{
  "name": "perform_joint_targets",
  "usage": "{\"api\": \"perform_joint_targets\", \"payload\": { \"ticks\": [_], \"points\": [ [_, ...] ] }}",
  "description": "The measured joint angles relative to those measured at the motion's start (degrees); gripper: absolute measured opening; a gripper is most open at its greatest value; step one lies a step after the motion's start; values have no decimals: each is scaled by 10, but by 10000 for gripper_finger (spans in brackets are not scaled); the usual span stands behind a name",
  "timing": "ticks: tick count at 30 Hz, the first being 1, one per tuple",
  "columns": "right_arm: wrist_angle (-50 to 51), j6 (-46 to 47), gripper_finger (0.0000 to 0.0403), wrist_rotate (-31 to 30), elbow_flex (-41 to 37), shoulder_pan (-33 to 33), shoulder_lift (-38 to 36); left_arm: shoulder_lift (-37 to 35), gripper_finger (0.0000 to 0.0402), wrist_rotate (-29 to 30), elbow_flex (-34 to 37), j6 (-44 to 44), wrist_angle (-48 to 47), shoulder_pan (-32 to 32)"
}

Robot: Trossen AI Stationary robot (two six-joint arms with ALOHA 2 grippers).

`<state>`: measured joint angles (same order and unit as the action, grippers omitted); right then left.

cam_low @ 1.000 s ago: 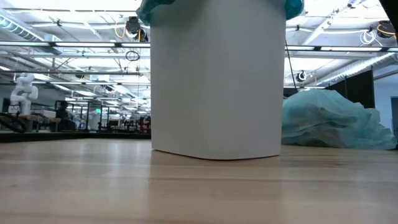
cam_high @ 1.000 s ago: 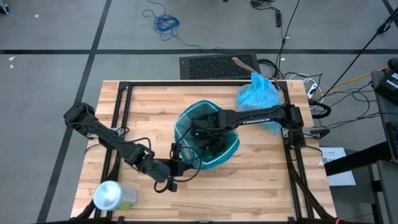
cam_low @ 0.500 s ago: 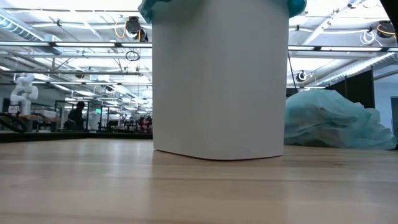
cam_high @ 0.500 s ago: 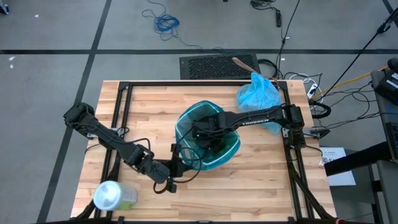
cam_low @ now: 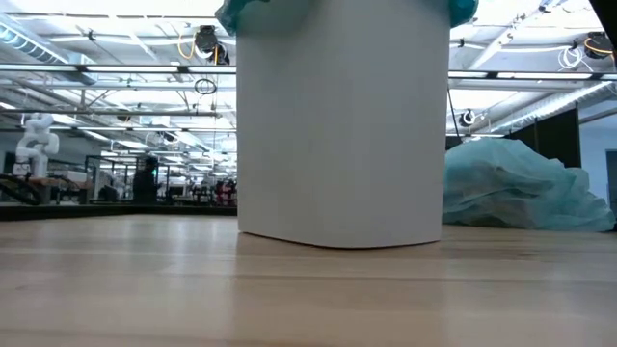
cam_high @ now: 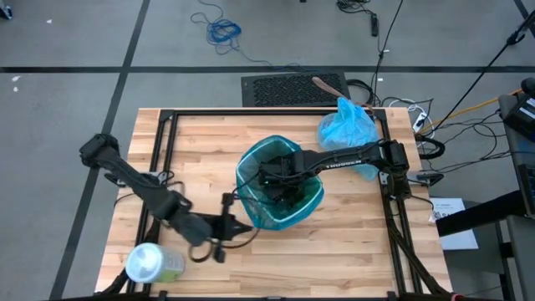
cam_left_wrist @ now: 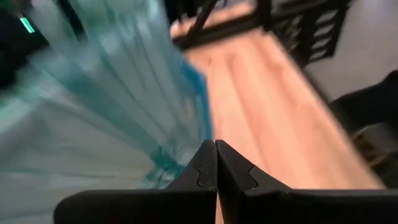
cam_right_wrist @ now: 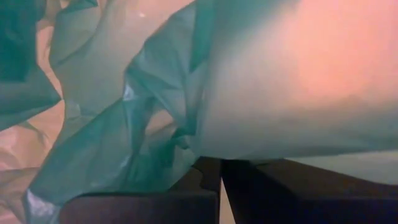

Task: Place trash/remove bag and relplace
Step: Insert the blue trash bag into the trash bin

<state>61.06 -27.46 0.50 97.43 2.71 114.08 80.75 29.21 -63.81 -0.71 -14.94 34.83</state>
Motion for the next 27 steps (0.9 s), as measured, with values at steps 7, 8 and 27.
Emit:
{"api": "perform_joint_targets", "payload": {
  "ticks": [7, 8, 27],
  "points": [
    [0, -2, 0, 0, 0, 0, 0, -114, 1, 15, -4, 14, -56, 42],
    [0, -2, 0, 0, 0, 0, 0, -131, 1, 36, -4, 16, -58, 43],
    [0, 2, 0, 0, 0, 2, 1, -234, 24, -230, -4, 113, -45, -326]
  ]
}}
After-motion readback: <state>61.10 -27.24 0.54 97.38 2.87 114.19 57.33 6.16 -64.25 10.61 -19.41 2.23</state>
